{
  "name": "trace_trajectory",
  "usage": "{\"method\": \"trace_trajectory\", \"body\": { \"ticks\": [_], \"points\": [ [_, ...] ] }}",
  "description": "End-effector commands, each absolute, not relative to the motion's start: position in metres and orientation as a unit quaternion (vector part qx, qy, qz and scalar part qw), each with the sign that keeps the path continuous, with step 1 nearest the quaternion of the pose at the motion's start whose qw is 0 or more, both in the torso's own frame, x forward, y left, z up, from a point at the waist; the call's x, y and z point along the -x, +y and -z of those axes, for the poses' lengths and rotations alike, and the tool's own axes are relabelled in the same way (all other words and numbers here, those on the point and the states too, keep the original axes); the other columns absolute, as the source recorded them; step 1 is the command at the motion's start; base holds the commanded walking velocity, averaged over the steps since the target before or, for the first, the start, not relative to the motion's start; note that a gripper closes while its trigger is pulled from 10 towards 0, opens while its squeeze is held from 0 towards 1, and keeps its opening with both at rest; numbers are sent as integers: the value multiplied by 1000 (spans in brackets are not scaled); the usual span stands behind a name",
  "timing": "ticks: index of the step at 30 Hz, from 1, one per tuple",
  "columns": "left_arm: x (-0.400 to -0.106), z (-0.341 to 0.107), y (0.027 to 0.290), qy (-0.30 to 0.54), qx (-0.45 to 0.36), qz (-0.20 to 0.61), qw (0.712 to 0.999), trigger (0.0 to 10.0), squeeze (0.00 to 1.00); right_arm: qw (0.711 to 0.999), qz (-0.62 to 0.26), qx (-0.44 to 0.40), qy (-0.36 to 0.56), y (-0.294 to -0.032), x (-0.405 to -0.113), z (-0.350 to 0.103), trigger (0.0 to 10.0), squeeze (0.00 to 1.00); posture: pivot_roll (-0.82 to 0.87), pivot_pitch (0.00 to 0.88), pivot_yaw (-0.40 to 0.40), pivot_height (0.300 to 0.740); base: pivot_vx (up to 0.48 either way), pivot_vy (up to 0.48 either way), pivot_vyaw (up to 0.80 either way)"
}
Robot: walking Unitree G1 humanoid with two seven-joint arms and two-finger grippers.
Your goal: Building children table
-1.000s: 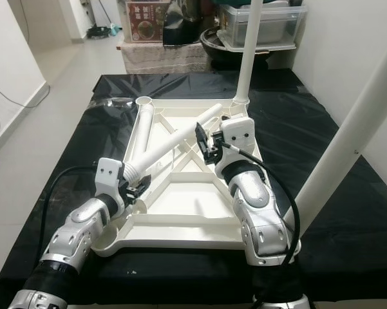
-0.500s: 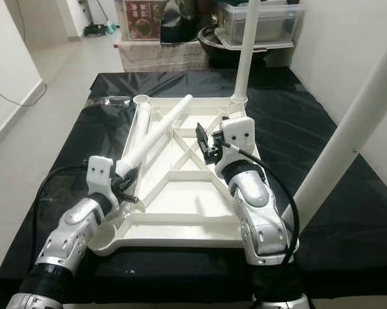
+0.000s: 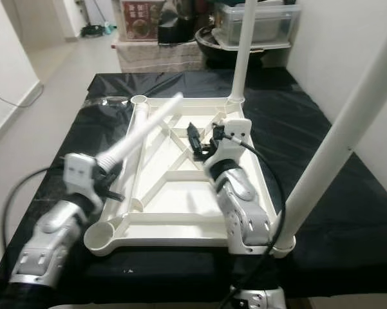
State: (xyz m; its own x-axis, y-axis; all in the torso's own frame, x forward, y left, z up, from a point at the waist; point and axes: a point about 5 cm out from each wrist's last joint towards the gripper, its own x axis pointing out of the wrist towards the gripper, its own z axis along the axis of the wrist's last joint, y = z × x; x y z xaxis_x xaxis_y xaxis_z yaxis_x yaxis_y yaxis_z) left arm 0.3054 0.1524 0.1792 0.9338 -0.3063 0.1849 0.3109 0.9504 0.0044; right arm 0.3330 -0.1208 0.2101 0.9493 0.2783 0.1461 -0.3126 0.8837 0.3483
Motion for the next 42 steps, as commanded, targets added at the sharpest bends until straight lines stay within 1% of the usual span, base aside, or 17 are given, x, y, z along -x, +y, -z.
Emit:
{"method": "trace_trajectory", "body": {
  "ticks": [1, 4, 5, 7, 8, 9, 10, 12, 14, 16, 19, 23, 25, 30, 33, 36, 42],
  "points": [
    [-300, -187, 161, -109, 14, 154, 982, 0, 0, 960, -167, -224, -21, -118, -334, -204, 10000, 1000, 40, 0, -13, 740, 0, 0, 0],
    [-287, -199, 170, -133, 4, 176, 975, 0, 0, 931, -197, -308, -1, -111, -335, -199, 10000, 1000, 42, 0, -12, 740, 0, 0, 0],
    [-287, -199, 170, -133, 4, 176, 975, 0, 0, 931, -197, -308, -1, -111, -335, -199, 10000, 1000, 42, 0, -12, 740, 0, 0, 0],
    [-284, -202, 170, -133, -1, 187, 973, 0, 0, 918, -211, -335, 10, -109, -336, -198, 10000, 1000, 48, 0, -17, 740, 0, 0, 0],
    [-278, -205, 166, -130, 11, 218, 967, 10000, 0, 876, -247, -413, 23, -104, -337, -203, 10000, 0, 54, 0, -21, 740, 0, 0, 0],
    [-278, -205, 166, -130, 11, 218, 967, 10000, 0, 876, -247, -413, 23, -104, -337, -203, 10000, 0, 54, 0, -21, 740, 0, 0, 0],
    [-277, -206, 165, -129, 14, 226, 965, 10000, 0, 864, -256, -432, 25, -103, -337, -204, 10000, 0, 54, 0, -21, 740, 0, 0, 0],
    [-271, -204, 157, -120, 29, 260, 958, 10000, 0, 816, -291, -498, 21, -101, -337, -212, 10000, 0, 56, 0, -25, 740, 0, 0, 0],
    [-265, -200, 148, -107, 43, 291, 950, 10000, 0, 778, -323, -538, 26, -101, -336, -216, 10000, 0, 54, 0, -26, 740, 0, 0, 0],
    [-263, -199, 145, -103, 48, 300, 947, 10000, 0, 771, -331, -543, 30, -100, -336, -216, 10000, 0, 53, 0, -27, 740, 0, 0, 0],
    [-256, -193, 137, -86, 62, 323, 940, 10000, 0, 748, -354, -559, 45, -99, -335, -215, 10000, 0, 54, 0, -31, 740, 0, 0, 0],
    [-252, -191, 134, -79, 63, 332, 938, 10000, 0, 745, -359, -560, 46, -99, -335, -216, 10000, 0, 56, 0, -33, 740, 0, 0, 0],
    [-244, -186, 129, -63, 73, 349, 932, 10000, 0, 730, -386, -561, 60, -96, -332, -218, 10000, 0, 55, 0, -33, 740, 0, 0, 0],
    [-239, -183, 123, -54, 76, 358, 929, 10000, 0, 730, -394, -551, 95, -93, -331, -212, 10000, 0, 57, 0, -37, 740, 0, 0, 0],
    [-237, -184, 121, -48, 84, 368, 925, 10000, 0, 723, -392, -560, 102, -94, -333, -211, 10000, 0, 57, 0, -35, 740, 0, 0, 0],
    [-230, -180, 114, -34, 87, 399, 912, 10000, 0, 718, -398, -560, 112, -93, -333, -210, 10000, 0, 54, 0, -28, 740, 0, 0, 0],
    [-223, -178, 110, -24, 78, 420, 904, 10000, 0, 716, -403, -555, 130, -91, -334, -206, 10000, 0, 56, 0, -32, 740, 0, 0, 0]
  ]
}}
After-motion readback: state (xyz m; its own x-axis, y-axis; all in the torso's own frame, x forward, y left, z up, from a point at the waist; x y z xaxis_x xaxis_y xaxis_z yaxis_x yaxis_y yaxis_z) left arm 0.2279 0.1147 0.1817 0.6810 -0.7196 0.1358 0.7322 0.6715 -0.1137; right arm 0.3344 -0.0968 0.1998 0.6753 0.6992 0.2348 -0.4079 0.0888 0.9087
